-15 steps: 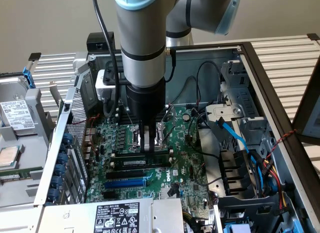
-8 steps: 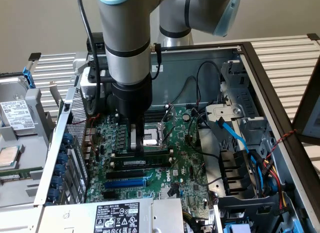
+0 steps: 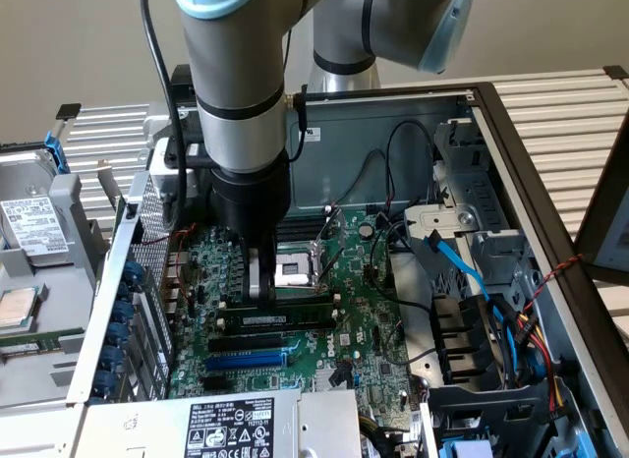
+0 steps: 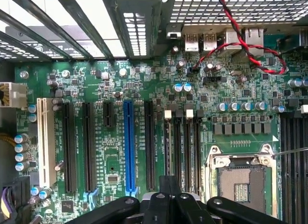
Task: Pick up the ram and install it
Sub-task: 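Press down the ram until it locks into place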
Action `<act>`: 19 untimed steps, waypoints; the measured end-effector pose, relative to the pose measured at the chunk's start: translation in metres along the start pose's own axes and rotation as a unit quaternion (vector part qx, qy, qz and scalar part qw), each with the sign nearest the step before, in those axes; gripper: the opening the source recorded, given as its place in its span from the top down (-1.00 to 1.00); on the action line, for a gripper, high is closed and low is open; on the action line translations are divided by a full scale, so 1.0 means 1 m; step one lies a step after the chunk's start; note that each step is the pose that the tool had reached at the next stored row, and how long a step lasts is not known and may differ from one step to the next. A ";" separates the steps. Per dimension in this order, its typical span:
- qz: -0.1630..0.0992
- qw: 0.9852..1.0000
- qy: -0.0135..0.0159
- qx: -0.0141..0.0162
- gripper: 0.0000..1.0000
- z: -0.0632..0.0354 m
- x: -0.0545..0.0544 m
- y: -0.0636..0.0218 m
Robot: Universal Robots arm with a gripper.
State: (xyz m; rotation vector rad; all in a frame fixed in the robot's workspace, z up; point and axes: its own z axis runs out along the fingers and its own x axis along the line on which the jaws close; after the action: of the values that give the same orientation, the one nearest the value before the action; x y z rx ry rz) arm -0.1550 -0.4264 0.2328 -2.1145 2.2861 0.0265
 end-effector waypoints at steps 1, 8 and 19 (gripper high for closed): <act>0.000 1.000 0.000 0.000 0.79 0.0005 0.000 0.0000; 0.000 1.000 0.000 0.000 0.79 0.0040 0.000 0.0001; 0.000 1.000 -0.001 0.000 0.79 0.0056 0.000 0.0001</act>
State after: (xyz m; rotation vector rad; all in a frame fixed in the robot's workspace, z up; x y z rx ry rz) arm -0.1551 -0.4266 0.2272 -2.1130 2.2850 0.0280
